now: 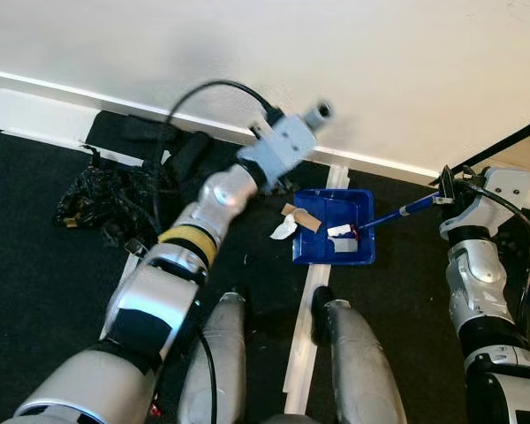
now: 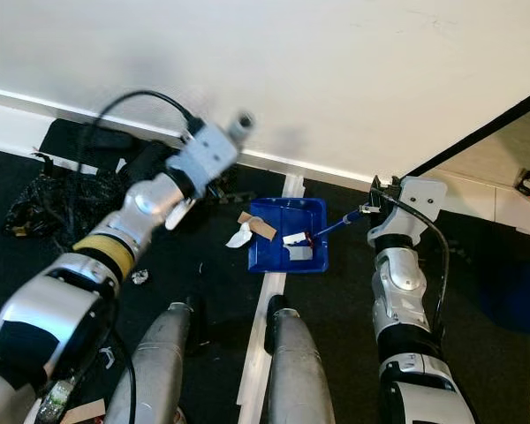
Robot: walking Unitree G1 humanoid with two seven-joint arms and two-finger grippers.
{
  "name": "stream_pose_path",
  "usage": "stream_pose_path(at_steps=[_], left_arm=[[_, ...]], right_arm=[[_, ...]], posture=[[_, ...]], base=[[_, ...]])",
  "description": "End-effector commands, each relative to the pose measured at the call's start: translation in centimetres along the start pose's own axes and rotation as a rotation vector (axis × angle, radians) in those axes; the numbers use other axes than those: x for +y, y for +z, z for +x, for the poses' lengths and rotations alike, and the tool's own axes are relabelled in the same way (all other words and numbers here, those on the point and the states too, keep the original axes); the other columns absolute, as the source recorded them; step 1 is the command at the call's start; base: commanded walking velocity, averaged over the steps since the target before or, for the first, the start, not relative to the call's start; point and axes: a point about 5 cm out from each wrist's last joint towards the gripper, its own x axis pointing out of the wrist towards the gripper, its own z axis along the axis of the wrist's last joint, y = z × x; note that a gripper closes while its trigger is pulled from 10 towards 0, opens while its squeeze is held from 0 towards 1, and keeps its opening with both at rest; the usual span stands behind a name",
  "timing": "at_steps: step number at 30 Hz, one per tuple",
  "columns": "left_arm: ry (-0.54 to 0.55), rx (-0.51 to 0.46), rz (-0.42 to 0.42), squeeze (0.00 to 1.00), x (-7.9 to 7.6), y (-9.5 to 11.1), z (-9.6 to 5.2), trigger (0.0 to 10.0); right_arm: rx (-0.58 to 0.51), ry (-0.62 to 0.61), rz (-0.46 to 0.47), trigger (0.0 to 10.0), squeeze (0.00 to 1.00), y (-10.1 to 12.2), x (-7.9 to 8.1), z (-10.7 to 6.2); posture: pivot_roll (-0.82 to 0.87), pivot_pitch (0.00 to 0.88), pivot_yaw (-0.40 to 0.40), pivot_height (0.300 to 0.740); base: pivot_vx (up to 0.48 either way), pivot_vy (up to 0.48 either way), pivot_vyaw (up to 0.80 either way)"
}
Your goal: Sweep floor
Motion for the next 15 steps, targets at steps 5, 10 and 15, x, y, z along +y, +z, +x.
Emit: stream_pose_path(at_steps=[5,10,15], left_arm=[[0.053,0.060,-0.123,0.00,-2.3,-0.8,0.2,10.0],[0.120,0.039,-0.216,0.00,-3.3,0.7,1.5,10.0],[0.143,-0.054,-0.369,0.00,-4.2,4.3,3.5,10.0]], right_arm=[[0.291,-0.030,-0.002,10.0,0.00,-5.8,-0.6,-4.1],[0.292,-0.031,-0.003,10.0,0.00,-5.8,-0.6,-4.2],[0.292,-0.031,-0.004,10.0,0.00,-5.8,-0.6,-4.2]], posture=[[-0.03,0.471,0.008,0.740],[-0.04,0.466,0.010,0.740],[-0.03,0.466,0.012,0.740]], base=[[0.000,0.000,0.00],[0.000,0.000,0.00],[0.000,0.000,0.00]])
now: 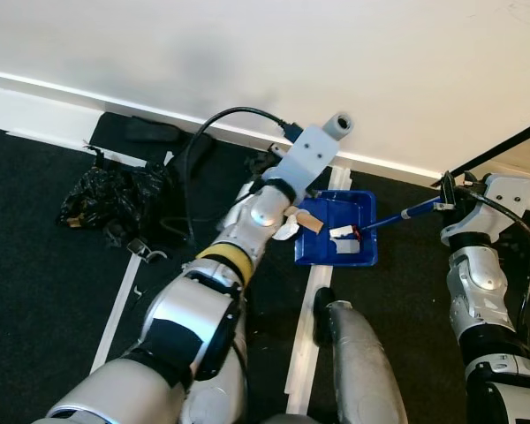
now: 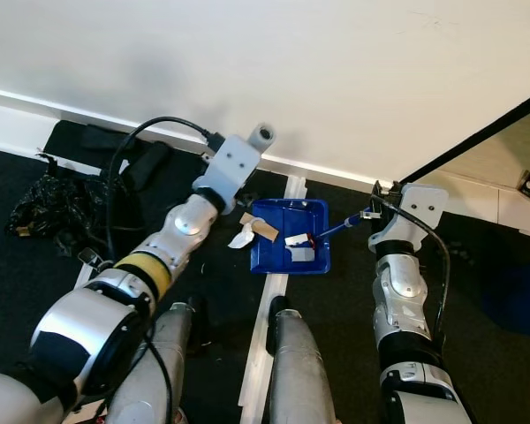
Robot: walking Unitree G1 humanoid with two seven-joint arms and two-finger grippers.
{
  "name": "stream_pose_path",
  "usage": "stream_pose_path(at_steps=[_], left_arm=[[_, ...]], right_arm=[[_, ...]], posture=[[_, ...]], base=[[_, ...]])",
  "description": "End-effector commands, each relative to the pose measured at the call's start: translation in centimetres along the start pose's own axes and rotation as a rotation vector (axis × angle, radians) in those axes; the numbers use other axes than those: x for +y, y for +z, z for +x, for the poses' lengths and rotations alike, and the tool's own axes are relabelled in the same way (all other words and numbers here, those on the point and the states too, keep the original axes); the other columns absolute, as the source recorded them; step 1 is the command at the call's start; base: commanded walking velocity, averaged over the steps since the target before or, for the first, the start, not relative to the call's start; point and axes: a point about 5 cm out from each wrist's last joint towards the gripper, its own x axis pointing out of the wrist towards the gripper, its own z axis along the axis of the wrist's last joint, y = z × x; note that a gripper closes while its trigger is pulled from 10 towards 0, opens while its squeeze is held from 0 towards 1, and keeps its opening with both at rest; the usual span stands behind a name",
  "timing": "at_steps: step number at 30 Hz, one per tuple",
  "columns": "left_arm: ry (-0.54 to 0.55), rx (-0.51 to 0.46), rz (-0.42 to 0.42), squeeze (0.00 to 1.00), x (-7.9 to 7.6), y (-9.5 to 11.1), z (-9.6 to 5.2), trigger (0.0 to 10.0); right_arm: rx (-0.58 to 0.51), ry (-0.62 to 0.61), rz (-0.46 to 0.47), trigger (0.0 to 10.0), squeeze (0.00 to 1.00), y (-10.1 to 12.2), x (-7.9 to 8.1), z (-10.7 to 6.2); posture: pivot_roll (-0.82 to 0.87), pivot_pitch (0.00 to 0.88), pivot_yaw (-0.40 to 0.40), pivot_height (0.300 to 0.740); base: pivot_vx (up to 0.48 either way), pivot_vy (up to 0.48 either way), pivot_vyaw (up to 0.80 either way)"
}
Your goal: Sweep floor
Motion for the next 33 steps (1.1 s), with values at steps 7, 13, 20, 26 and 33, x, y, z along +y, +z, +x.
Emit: stream_pose_path(at_steps=[7,13,20,26,33], left_arm=[[-0.130,-0.168,-0.359,0.00,-8.0,6.6,2.2,10.0],[-0.196,-0.252,-0.489,0.00,-10.2,9.9,2.5,10.0],[-0.291,-0.328,-0.564,0.00,-12.0,12.9,2.5,10.0],[-0.355,-0.389,-0.558,0.00,-10.7,14.6,2.9,10.0],[-0.411,-0.357,-0.206,0.00,-3.2,11.8,2.6,10.0]], right_arm=[[0.304,-0.020,0.004,10.0,0.00,-5.8,-0.1,-4.1],[0.309,-0.015,0.006,10.0,0.00,-5.9,0.1,-4.0],[0.314,-0.010,0.007,10.0,0.00,-5.9,0.3,-3.9],[0.318,-0.007,0.010,10.0,0.00,-5.8,0.4,-3.5],[0.350,-0.007,0.012,10.0,0.00,-6.1,0.5,-3.0]], posture=[[-0.03,0.462,0.010,0.740],[-0.02,0.462,0.007,0.740],[-0.03,0.454,0.001,0.740],[-0.01,0.442,0.002,0.740],[0.06,0.355,-0.006,0.740]], base=[[0.000,0.000,0.00],[0.000,0.000,0.00],[0.000,0.000,0.00],[0.000,0.000,0.00],[0.000,0.000,0.00]])
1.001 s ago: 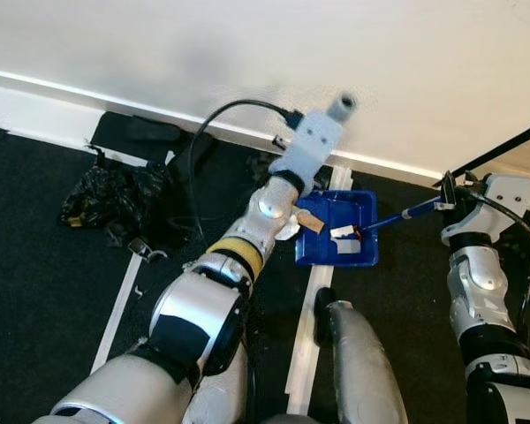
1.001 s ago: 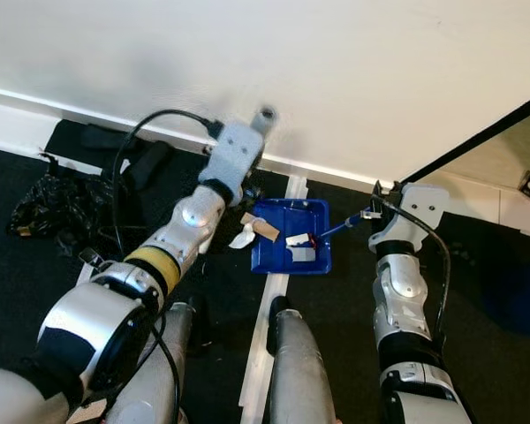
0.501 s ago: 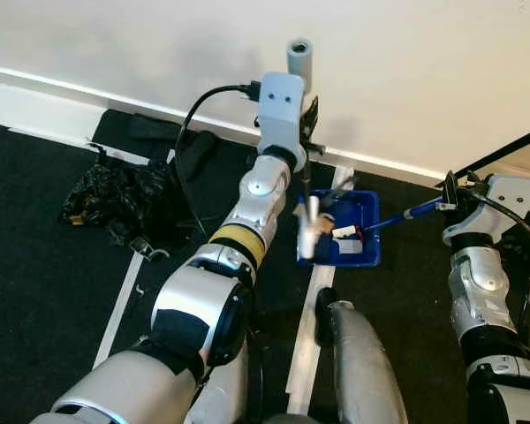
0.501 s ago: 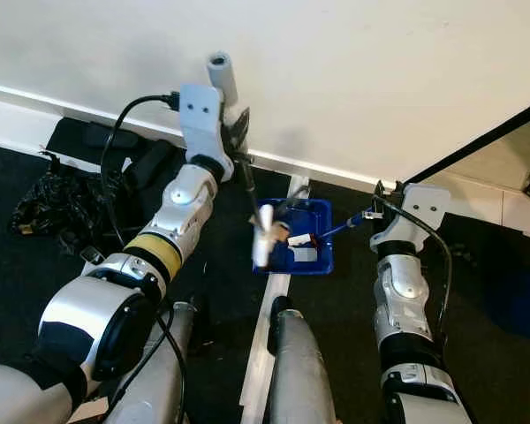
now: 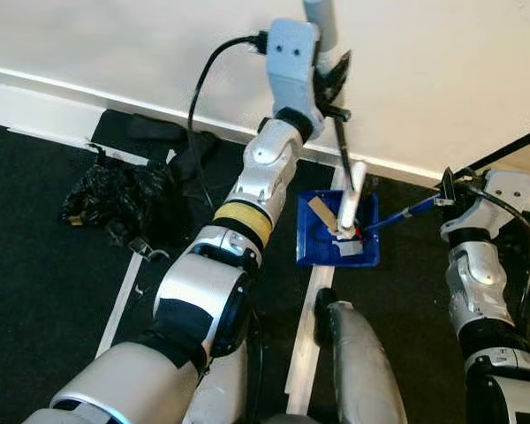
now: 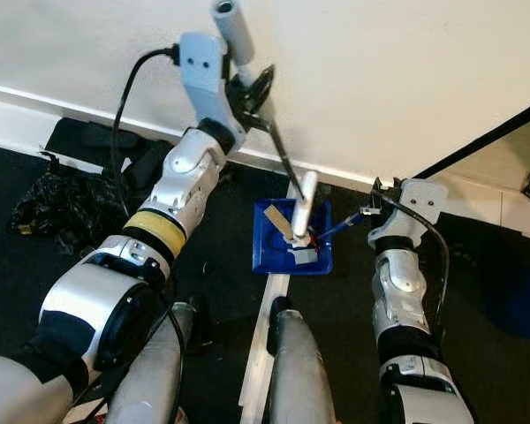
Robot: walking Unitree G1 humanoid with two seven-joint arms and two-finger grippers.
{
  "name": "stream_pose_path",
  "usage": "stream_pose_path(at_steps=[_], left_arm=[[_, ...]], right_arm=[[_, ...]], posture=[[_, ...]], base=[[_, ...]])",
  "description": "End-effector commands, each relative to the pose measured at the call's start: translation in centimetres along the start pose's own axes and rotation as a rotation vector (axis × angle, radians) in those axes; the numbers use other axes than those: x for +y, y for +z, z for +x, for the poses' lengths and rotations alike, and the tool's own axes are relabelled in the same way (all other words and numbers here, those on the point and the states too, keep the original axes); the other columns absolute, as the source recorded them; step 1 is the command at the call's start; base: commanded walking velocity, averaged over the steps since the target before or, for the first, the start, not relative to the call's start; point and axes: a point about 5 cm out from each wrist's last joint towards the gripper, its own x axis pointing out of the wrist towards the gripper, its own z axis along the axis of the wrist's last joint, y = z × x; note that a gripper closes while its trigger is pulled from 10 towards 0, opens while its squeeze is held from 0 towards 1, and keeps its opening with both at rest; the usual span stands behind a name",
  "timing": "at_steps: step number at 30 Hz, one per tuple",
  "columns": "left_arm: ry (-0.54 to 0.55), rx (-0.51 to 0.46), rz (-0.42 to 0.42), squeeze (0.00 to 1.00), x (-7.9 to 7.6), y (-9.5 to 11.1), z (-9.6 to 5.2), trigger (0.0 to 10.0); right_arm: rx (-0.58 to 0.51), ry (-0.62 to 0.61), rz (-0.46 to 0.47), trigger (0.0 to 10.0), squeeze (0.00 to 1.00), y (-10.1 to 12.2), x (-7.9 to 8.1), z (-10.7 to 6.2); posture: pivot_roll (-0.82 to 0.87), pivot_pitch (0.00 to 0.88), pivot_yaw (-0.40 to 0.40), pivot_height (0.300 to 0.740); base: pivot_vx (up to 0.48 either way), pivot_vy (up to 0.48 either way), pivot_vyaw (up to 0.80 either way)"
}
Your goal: Sweep floor
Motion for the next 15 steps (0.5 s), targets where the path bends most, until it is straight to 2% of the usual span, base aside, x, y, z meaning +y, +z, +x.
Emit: stream_pose_path(at_steps=[1,2,4,5,7,10,12,13,14,15], left_arm=[[-0.122,-0.043,0.014,0.00,-2.7,1.6,1.5,10.0],[-0.102,-0.034,0.057,0.00,-1.2,1.6,0.5,10.0],[-0.078,-0.012,0.120,0.00,0.8,1.7,-0.9,10.0],[-0.078,-0.012,0.120,0.00,0.8,1.7,-0.9,10.0],[-0.037,0.023,0.186,0.00,3.1,1.7,-2.7,10.0],[0.033,0.076,0.239,0.00,6.1,1.6,-5.6,10.0],[0.079,0.103,0.273,0.00,7.5,1.5,-6.8,10.0],[0.079,0.103,0.273,0.00,7.5,1.5,-6.8,10.0],[0.119,0.128,0.301,0.00,8.5,1.3,-7.7,10.0],[0.177,0.181,0.346,0.00,9.8,0.7,-9.3,10.0]], right_arm=[[0.329,-0.014,0.001,10.0,0.00,-6.2,-0.2,-3.8],[0.335,-0.015,0.005,10.0,0.00,-6.3,-0.1,-3.8],[0.345,-0.018,0.011,10.0,0.00,-6.4,0.0,-3.7],[0.345,-0.018,0.011,10.0,0.00,-6.4,0.0,-3.7],[0.361,-0.024,0.024,10.0,0.00,-6.6,0.2,-3.7],[0.383,-0.032,0.035,10.0,0.00,-6.8,0.3,-3.6],[0.394,-0.040,0.042,10.0,0.00,-6.9,0.4,-3.6],[0.394,-0.040,0.042,10.0,0.00,-6.9,0.4,-3.6],[0.400,-0.054,0.055,10.0,0.00,-6.9,0.3,-3.5],[0.402,-0.075,0.071,10.0,0.00,-6.8,0.2,-3.3]], posture=[[0.06,0.349,-0.007,0.740],[0.07,0.332,-0.012,0.740],[0.08,0.316,-0.018,0.740],[0.08,0.316,-0.018,0.740],[0.10,0.294,-0.033,0.740],[0.12,0.254,-0.051,0.740],[0.12,0.235,-0.059,0.740],[0.12,0.235,-0.059,0.740],[0.12,0.225,-0.063,0.740],[0.12,0.205,-0.064,0.740]], base=[[0.000,0.000,0.00],[0.000,0.000,0.00],[0.000,0.000,0.00],[0.000,0.000,0.00],[0.000,0.000,0.00],[0.000,0.000,0.00],[0.000,0.000,0.00],[0.000,0.000,0.00],[0.000,0.000,0.00],[0.000,0.000,0.00]])
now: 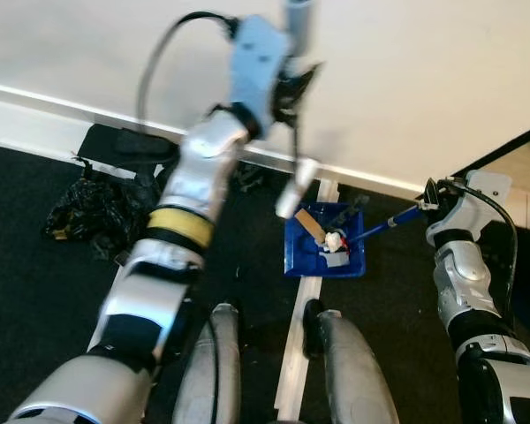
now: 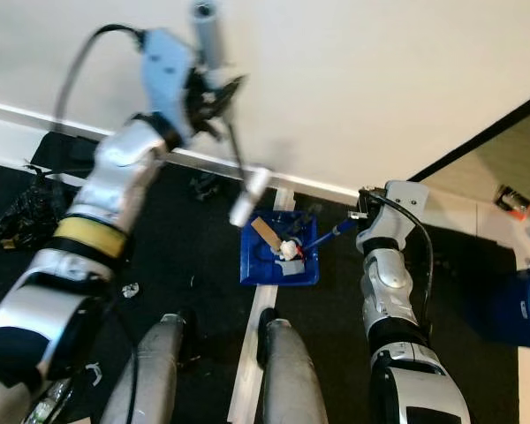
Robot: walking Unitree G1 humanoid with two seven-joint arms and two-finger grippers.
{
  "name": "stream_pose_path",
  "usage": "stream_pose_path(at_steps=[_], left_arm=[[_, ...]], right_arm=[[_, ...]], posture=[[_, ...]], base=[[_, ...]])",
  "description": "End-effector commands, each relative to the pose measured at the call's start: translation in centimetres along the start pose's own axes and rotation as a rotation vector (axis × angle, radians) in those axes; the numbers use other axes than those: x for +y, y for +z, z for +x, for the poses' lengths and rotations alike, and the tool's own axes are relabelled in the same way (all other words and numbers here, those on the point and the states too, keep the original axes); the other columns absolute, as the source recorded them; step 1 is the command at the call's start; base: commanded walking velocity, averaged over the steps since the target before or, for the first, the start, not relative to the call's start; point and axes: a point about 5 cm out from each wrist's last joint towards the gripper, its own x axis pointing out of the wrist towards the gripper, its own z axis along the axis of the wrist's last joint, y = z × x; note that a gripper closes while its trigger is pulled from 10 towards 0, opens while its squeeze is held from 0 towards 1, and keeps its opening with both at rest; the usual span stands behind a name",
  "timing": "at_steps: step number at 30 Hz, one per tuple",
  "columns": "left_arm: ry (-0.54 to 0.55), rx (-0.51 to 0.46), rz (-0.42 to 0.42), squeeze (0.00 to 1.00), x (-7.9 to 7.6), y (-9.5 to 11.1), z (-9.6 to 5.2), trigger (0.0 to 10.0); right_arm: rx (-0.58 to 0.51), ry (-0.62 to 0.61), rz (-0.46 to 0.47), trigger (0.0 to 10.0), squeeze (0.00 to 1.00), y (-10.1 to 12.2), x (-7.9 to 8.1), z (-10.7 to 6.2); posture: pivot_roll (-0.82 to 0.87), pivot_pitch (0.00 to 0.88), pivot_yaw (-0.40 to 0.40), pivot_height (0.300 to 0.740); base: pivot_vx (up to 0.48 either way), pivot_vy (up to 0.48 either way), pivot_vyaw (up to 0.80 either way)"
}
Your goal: Sweep floor
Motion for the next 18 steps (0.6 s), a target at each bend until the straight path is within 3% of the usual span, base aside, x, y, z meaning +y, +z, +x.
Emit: stream_pose_path(at_steps=[1,4,5,6,7,8,12,15,18], left_arm=[[0.064,0.078,0.081,0.00,1.5,-1.7,-2.0,10.0],[0.169,0.255,0.081,0.00,2.8,-5.3,-5.5,10.0],[0.169,0.255,0.081,0.00,2.8,-5.3,-5.5,10.0],[0.187,0.301,0.080,0.00,2.8,-6.2,-6.4,10.0],[0.262,0.406,0.018,0.00,2.5,-8.5,-8.6,10.0],[0.300,0.441,-0.034,0.00,2.2,-9.5,-9.6,10.0],[0.360,0.488,-0.111,0.00,1.5,-11.0,-11.2,10.0],[0.428,0.565,-0.212,0.00,0.3,-14.1,-14.3,10.0],[0.458,0.589,-0.195,0.00,0.2,-14.7,-15.2,10.0]], right_arm=[[0.246,-0.060,0.033,10.0,0.00,-4.8,-0.8,-2.3],[0.250,-0.102,0.064,10.0,0.00,-4.6,-1.0,-2.1],[0.250,-0.102,0.064,10.0,0.00,-4.6,-1.0,-2.1],[0.248,-0.105,0.068,10.0,0.00,-4.5,-1.1,-2.0],[0.241,-0.101,0.088,10.0,0.00,-4.4,-1.0,-1.9],[0.238,-0.102,0.105,10.0,0.00,-4.4,-1.1,-1.9],[0.234,-0.113,0.134,10.0,0.00,-4.3,-1.3,-1.9],[0.230,-0.144,0.161,10.0,0.00,-4.4,-2.1,-2.0],[0.224,-0.154,0.162,10.0,0.00,-4.3,-2.4,-2.0]], posture=[[0.12,0.205,-0.064,0.740],[0.12,0.157,-0.058,0.740],[0.12,0.157,-0.058,0.740],[0.12,0.157,-0.058,0.740],[0.11,0.120,-0.051,0.740],[0.10,0.111,-0.051,0.740],[0.10,0.087,-0.051,0.740],[0.10,0.051,-0.048,0.740],[0.10,0.041,-0.045,0.740]], base=[[0.000,0.000,0.00],[0.000,0.000,0.00],[0.000,0.000,0.00],[0.000,0.000,0.00],[0.000,0.000,0.00],[0.000,0.000,0.00],[0.000,0.000,0.00],[0.000,0.000,0.00],[0.000,0.000,0.00]])
